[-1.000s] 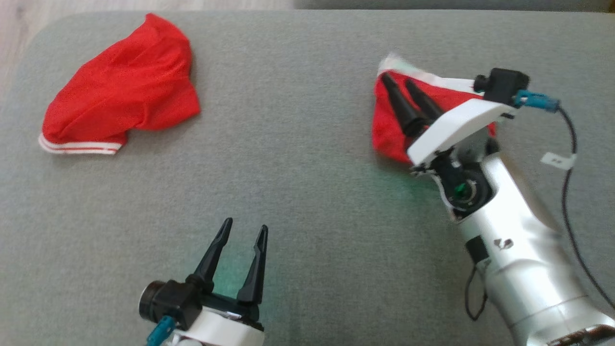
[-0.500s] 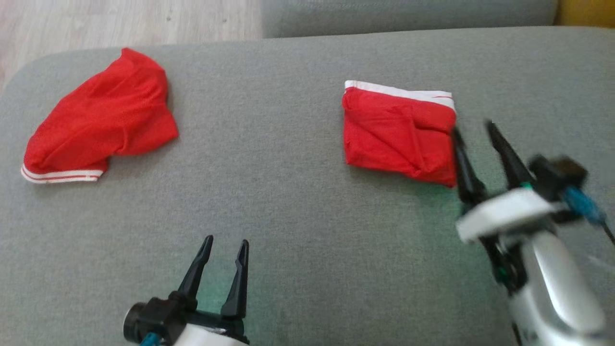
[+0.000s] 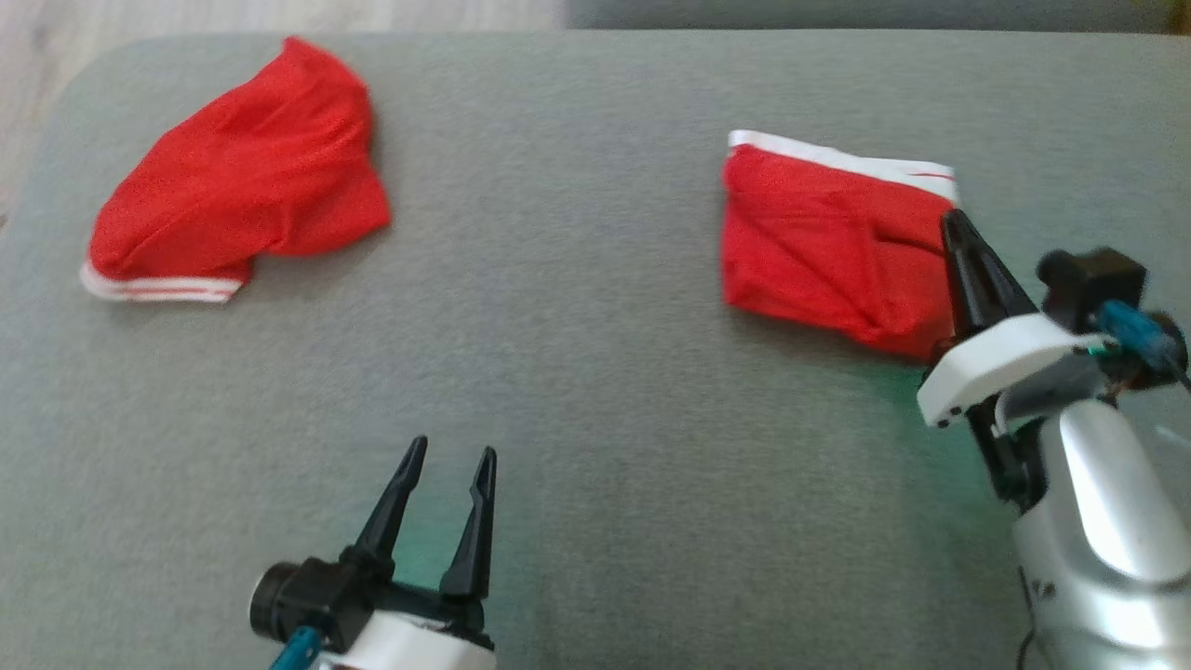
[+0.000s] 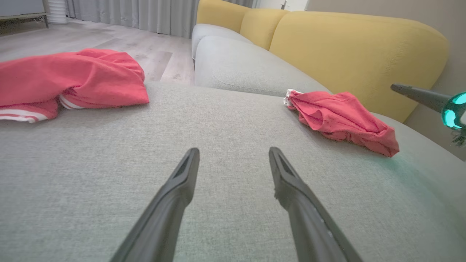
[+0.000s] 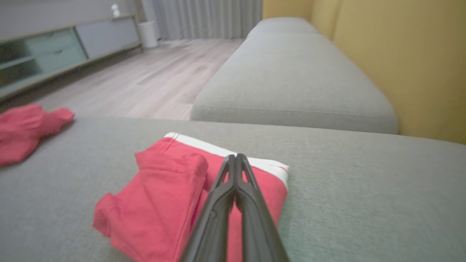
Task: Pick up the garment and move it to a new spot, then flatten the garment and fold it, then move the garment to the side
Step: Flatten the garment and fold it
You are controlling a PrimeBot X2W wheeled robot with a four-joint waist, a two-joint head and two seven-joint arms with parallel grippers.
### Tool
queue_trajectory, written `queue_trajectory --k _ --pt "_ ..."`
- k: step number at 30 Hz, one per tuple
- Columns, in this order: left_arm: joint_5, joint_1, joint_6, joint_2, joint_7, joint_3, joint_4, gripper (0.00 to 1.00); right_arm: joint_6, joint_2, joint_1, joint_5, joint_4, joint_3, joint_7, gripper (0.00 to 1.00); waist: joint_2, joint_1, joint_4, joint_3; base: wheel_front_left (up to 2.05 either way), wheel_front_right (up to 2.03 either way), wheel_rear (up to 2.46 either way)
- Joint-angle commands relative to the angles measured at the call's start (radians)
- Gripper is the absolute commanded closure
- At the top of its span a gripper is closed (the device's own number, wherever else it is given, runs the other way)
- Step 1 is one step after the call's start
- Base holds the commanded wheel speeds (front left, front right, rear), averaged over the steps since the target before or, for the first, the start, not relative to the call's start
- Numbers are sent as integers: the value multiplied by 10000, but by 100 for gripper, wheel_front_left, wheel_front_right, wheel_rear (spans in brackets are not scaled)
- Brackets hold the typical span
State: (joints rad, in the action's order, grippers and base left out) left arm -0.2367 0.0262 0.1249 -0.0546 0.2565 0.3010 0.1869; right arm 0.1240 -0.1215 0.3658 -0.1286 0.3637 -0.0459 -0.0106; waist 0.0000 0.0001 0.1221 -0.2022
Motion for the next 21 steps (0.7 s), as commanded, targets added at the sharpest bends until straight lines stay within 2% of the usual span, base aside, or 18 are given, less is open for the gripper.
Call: queue_trajectory --k 1,7,11,15,21 --pt "1 -384 56 42 53 -232 -271 0 67 -211 382 318 -46 -234 -8 100 0 -1 347 -204 0 0 0" --pt "-123 -449 57 42 53 -245 -200 0 67 -87 985 773 1701 258 186 100 0 -1 857 -287 0 0 0" --pt "-167 -418 57 42 53 -240 -161 0 67 46 1163 854 2461 -38 434 100 0 -1 958 -261 0 0 0" --pt "-205 -362 57 42 53 -302 -163 0 67 227 1142 477 2717 -870 686 100 0 -1 916 -134 0 0 0" --pt "-188 -220 57 43 53 -460 -114 0 67 271 778 -327 2698 -2974 363 100 0 -1 570 125 0 0 0"
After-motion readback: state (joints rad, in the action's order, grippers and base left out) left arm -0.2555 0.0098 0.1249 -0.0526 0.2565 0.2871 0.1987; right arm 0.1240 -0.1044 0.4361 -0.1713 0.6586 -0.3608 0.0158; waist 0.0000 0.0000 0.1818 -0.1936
